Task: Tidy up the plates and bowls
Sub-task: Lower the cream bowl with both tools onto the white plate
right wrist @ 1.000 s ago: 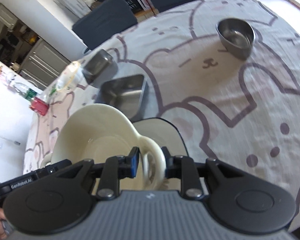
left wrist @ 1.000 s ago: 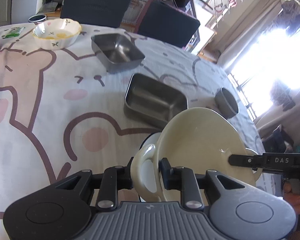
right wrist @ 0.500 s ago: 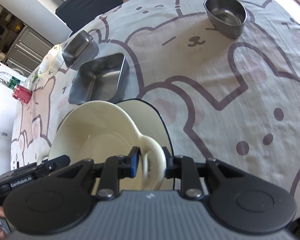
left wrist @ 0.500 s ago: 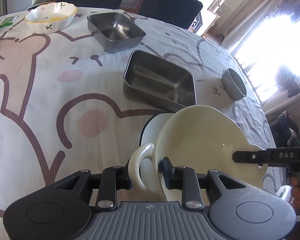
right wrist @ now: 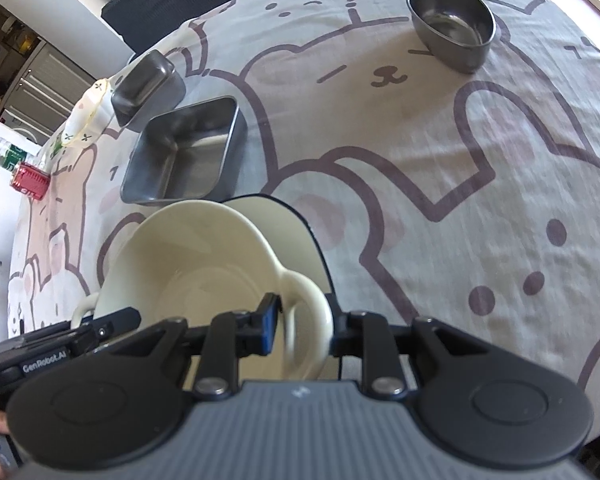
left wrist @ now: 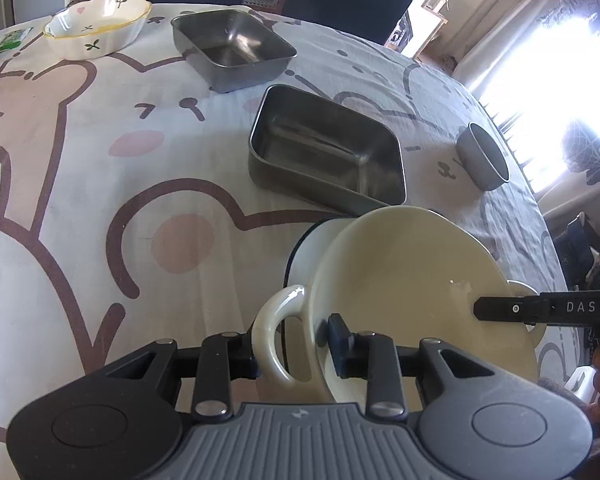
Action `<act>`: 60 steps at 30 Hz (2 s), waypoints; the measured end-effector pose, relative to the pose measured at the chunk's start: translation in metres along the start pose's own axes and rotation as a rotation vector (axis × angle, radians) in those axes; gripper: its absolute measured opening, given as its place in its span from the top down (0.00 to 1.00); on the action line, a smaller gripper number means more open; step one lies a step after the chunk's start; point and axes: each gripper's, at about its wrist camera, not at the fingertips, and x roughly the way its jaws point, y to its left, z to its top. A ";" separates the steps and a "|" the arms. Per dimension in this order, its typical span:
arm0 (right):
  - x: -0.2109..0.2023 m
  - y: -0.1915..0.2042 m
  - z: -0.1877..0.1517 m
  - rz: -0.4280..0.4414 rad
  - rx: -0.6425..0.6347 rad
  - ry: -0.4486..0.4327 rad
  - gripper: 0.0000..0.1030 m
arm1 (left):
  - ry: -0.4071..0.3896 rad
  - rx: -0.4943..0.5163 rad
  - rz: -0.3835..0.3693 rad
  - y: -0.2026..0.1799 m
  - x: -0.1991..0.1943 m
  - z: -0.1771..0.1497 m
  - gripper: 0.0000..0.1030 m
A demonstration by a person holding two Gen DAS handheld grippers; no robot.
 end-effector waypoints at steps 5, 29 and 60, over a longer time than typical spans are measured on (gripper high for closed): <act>0.002 0.002 0.002 -0.013 -0.023 -0.009 0.71 | 0.001 -0.003 0.008 0.000 0.002 0.001 0.67; 0.005 0.008 0.004 -0.057 -0.090 -0.017 0.71 | 0.032 -0.020 0.013 0.000 0.016 0.003 0.63; 0.018 -0.004 0.007 -0.034 -0.069 0.031 0.67 | 0.041 0.047 0.032 -0.007 0.015 0.001 0.65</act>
